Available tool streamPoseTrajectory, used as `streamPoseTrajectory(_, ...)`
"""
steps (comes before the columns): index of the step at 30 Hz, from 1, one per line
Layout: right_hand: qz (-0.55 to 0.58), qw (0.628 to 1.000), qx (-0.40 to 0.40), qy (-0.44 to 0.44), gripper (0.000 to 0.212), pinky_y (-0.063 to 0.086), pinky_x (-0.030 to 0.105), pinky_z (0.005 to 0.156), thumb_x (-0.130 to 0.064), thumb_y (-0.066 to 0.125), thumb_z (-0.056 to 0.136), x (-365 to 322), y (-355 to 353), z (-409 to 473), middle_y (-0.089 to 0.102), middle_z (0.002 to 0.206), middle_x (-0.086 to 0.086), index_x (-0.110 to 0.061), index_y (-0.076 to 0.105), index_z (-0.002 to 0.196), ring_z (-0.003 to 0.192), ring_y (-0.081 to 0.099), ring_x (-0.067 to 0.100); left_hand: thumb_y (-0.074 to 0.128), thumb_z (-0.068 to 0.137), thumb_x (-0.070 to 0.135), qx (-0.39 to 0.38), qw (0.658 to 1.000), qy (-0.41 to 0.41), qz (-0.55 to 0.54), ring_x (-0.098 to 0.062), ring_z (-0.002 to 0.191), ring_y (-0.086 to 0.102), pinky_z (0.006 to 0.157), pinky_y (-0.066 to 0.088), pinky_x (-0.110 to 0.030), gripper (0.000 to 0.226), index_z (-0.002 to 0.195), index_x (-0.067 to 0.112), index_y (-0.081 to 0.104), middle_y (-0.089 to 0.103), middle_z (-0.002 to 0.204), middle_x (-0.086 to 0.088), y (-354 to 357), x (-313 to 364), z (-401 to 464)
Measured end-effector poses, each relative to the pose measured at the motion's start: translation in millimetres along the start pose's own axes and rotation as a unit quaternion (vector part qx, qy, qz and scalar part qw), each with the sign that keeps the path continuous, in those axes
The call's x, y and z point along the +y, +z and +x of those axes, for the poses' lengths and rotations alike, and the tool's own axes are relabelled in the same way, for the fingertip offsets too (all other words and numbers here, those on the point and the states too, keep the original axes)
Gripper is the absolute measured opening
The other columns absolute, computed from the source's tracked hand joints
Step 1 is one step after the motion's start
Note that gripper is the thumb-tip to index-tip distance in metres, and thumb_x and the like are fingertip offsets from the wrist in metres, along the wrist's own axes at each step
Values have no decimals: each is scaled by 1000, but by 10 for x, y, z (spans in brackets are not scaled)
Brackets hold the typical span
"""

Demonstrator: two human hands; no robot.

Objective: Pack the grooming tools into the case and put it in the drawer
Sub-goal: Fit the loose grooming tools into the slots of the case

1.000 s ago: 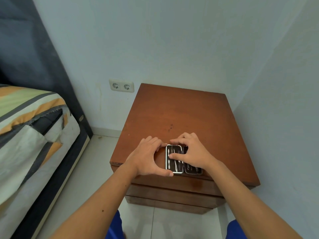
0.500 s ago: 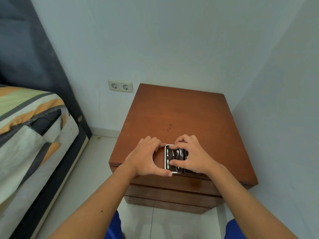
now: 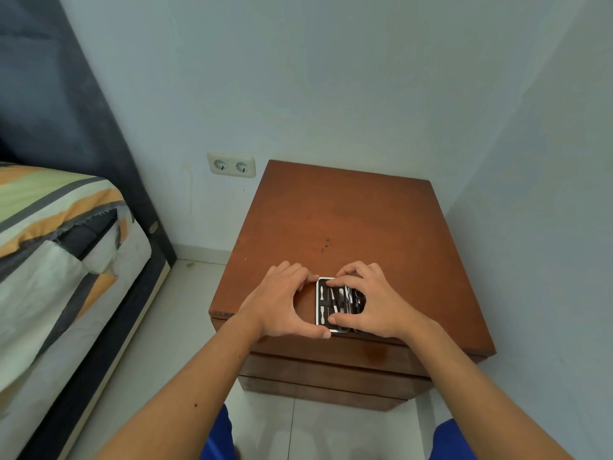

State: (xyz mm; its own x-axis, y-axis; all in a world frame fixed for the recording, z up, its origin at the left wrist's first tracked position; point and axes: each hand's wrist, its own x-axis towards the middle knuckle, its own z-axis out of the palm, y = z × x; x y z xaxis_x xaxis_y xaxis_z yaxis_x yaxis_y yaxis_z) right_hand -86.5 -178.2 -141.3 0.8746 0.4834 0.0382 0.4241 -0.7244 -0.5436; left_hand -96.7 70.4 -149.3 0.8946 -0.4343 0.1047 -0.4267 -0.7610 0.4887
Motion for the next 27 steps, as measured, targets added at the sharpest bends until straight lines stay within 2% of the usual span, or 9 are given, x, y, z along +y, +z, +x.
streamPoseTrajectory(5,7,1000,22,6,75,35,26,111,-69,81,72,6,42,-38,47,131,-23,-34,65,137,124,36,6,73,53,94,1,1000,-2,4,-8,92,42,87,40,-29,90,118,34,57,46,95,20,-6,-22,-7)
streamPoseTrajectory(11,10,999,31,5,74,34,25,109,-67,83,72,-21,75,-58,49,131,-21,-32,66,135,122,37,7,75,52,93,7,1000,-1,2,-10,90,42,87,41,-31,88,115,34,58,45,93,20,14,-31,-29)
streamPoseTrajectory(16,13,999,28,13,79,36,25,108,-67,81,74,-42,65,-74,50,130,-21,-36,58,142,122,38,8,75,52,93,8,1000,2,2,-10,90,43,87,41,-32,89,116,33,59,47,93,18,17,-46,-50)
streamPoseTrajectory(22,10,989,131,70,45,34,17,97,-47,77,88,133,-19,-268,55,120,-19,-35,67,130,118,39,8,77,52,92,6,1000,1,-3,-8,91,43,89,42,-31,93,120,32,58,48,96,19,9,-73,-56)
streamPoseTrajectory(27,12,979,146,141,36,46,33,100,-38,73,94,406,-82,-402,58,113,-15,-30,71,128,108,48,14,75,52,93,13,1000,5,-1,-9,90,43,88,42,-33,92,119,32,58,47,94,19,6,-102,-57)
